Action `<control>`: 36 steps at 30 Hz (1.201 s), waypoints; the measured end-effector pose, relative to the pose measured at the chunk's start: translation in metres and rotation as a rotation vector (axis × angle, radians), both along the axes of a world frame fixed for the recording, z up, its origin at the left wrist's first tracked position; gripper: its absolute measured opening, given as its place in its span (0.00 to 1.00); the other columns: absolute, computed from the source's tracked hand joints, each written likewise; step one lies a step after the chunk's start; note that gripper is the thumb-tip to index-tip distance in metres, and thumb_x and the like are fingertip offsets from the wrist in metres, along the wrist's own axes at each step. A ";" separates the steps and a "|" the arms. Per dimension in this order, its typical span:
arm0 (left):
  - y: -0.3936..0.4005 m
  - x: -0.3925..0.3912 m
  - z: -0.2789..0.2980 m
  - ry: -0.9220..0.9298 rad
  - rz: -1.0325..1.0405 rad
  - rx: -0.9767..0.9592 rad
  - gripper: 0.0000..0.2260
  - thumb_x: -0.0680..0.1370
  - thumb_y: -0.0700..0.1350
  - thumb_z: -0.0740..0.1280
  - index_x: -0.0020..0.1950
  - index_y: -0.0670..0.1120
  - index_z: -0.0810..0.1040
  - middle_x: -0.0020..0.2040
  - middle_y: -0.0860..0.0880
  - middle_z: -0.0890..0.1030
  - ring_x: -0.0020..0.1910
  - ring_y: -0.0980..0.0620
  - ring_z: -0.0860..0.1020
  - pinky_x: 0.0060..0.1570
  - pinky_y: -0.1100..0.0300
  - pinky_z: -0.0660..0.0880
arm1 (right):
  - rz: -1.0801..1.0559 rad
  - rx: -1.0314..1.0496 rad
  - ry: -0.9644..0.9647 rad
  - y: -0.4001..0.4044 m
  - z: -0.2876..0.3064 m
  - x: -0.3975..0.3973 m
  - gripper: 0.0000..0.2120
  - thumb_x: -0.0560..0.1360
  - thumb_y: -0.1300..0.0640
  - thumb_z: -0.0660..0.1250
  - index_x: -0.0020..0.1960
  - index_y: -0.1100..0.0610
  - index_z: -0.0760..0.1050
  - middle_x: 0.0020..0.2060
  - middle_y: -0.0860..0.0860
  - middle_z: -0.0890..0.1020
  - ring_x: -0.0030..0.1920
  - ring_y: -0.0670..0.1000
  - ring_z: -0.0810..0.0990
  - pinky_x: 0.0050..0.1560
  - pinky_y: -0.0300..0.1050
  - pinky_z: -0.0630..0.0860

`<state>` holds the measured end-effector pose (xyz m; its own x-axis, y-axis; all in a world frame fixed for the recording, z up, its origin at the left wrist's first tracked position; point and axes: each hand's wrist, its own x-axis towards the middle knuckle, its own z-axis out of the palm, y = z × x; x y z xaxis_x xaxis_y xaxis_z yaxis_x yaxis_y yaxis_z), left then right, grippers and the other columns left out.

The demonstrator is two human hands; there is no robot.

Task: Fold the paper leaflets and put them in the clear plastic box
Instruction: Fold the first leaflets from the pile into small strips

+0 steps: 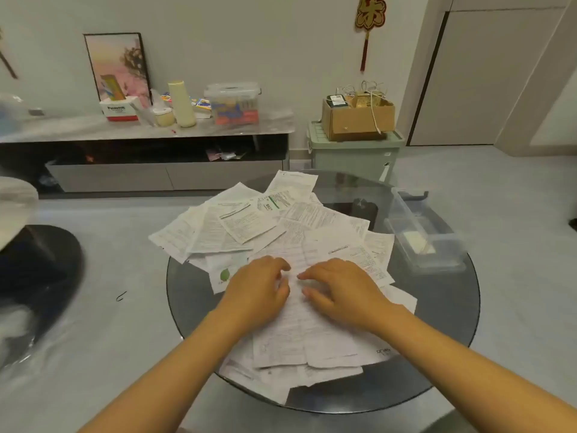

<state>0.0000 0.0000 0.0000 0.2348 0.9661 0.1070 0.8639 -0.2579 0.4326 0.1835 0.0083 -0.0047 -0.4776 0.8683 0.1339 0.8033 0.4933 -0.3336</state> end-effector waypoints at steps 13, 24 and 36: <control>-0.029 -0.028 -0.001 0.203 -0.361 -0.431 0.37 0.70 0.65 0.68 0.74 0.63 0.54 0.75 0.61 0.50 0.74 0.60 0.48 0.73 0.58 0.53 | 0.235 -0.458 -0.160 -0.020 -0.006 0.019 0.44 0.63 0.38 0.74 0.73 0.37 0.55 0.76 0.43 0.44 0.75 0.44 0.36 0.74 0.49 0.37; -0.037 -0.032 0.001 0.139 -0.415 -0.465 0.35 0.70 0.62 0.71 0.72 0.66 0.57 0.74 0.65 0.49 0.73 0.65 0.48 0.73 0.62 0.52 | 0.164 -0.311 0.159 -0.027 0.002 0.027 0.12 0.71 0.49 0.72 0.55 0.44 0.80 0.52 0.40 0.82 0.55 0.39 0.77 0.57 0.33 0.71; -0.001 -0.023 -0.003 -0.568 0.264 -0.152 0.07 0.76 0.50 0.68 0.44 0.46 0.77 0.40 0.52 0.80 0.39 0.53 0.78 0.38 0.60 0.74 | -0.235 -0.517 0.627 0.006 0.004 0.013 0.14 0.70 0.49 0.73 0.51 0.54 0.76 0.40 0.47 0.85 0.43 0.48 0.83 0.52 0.46 0.77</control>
